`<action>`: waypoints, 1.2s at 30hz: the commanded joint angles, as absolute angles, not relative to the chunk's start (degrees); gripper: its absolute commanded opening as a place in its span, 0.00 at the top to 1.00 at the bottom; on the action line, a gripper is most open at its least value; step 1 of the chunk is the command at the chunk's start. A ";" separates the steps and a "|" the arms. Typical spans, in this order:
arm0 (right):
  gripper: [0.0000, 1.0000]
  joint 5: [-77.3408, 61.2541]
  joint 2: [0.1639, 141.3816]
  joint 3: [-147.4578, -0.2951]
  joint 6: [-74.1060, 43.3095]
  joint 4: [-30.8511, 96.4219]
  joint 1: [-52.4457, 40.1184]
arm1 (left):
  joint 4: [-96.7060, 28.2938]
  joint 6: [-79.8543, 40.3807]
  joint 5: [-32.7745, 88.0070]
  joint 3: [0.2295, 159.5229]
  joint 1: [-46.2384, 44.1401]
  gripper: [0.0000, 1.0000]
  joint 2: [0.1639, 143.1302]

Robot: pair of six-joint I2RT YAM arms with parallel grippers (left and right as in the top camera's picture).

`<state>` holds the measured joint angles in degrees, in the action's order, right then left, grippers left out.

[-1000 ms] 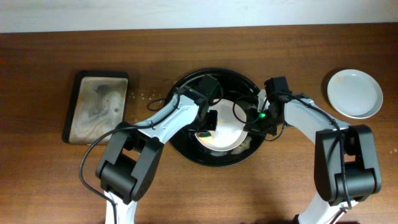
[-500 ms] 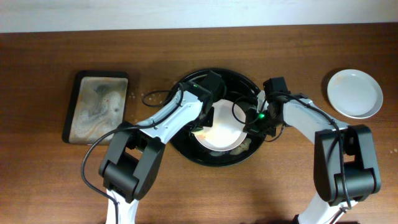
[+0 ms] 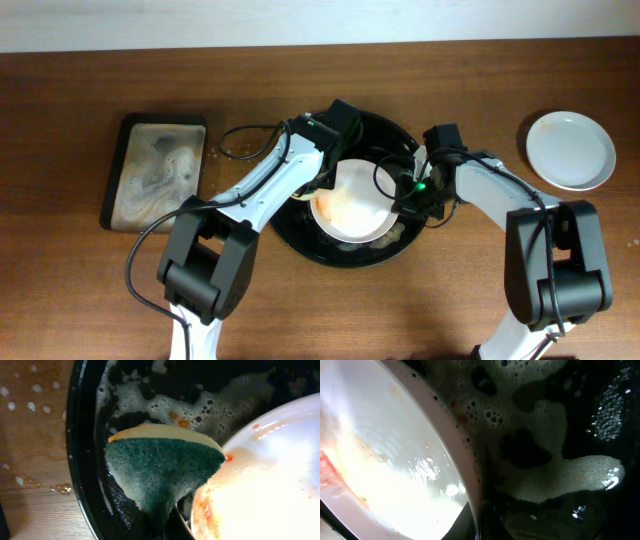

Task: Clean dirty plates on tray and stack at the side
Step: 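Hold the plate with the right gripper and scrub the sauce with the sponge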

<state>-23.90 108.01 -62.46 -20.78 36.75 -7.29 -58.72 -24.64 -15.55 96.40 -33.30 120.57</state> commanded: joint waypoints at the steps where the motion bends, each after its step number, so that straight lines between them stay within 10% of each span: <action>1: 0.93 -20.32 109.12 -62.08 -20.71 37.23 -7.22 | -58.43 -23.88 -5.17 97.45 -32.86 1.00 121.49; 19: 0.92 -20.32 109.12 -62.08 -20.69 37.26 -7.22 | -49.23 -20.91 1.52 97.32 -38.13 1.00 129.56; 36: 0.93 -20.32 109.12 -62.08 -21.52 37.28 -7.22 | -59.09 -21.39 -20.45 99.59 -34.81 1.00 129.86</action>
